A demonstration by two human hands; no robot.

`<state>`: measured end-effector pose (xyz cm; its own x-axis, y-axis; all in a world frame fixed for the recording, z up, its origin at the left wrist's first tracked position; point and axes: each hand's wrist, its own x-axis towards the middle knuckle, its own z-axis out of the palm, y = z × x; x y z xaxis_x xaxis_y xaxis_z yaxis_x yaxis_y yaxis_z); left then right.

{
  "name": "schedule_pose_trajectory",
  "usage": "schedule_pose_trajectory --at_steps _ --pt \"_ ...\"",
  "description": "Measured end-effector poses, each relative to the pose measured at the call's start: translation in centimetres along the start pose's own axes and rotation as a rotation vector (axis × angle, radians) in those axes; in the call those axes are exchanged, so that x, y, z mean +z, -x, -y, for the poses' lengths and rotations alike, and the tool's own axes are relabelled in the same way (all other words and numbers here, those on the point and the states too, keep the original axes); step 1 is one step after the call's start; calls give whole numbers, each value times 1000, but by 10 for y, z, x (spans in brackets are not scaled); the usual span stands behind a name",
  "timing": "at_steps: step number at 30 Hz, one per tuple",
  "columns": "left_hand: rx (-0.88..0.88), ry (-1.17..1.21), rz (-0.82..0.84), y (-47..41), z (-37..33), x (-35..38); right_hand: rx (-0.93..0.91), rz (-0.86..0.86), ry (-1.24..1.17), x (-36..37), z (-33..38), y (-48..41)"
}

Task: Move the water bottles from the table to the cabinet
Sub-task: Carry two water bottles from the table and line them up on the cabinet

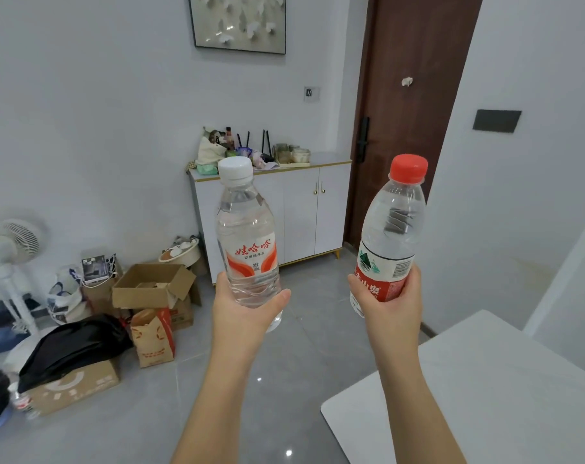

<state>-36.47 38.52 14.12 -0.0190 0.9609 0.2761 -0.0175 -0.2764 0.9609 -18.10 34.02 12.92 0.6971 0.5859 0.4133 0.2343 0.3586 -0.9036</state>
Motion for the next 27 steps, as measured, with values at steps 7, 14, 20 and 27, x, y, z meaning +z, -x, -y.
schedule_pose_trajectory --at_steps 7,14,20,27 --pt "0 -50 -19 -111 37 19 18 36 -23 73 -56 -71" --pt "-6 -116 -34 -208 58 30 35 73 -25 146 -88 -146" --pt "7 -71 -27 -289 90 45 50 105 57 189 -131 -189" --pt "33 -19 130 -441 141 77 38 -43 116 271 -187 -269"
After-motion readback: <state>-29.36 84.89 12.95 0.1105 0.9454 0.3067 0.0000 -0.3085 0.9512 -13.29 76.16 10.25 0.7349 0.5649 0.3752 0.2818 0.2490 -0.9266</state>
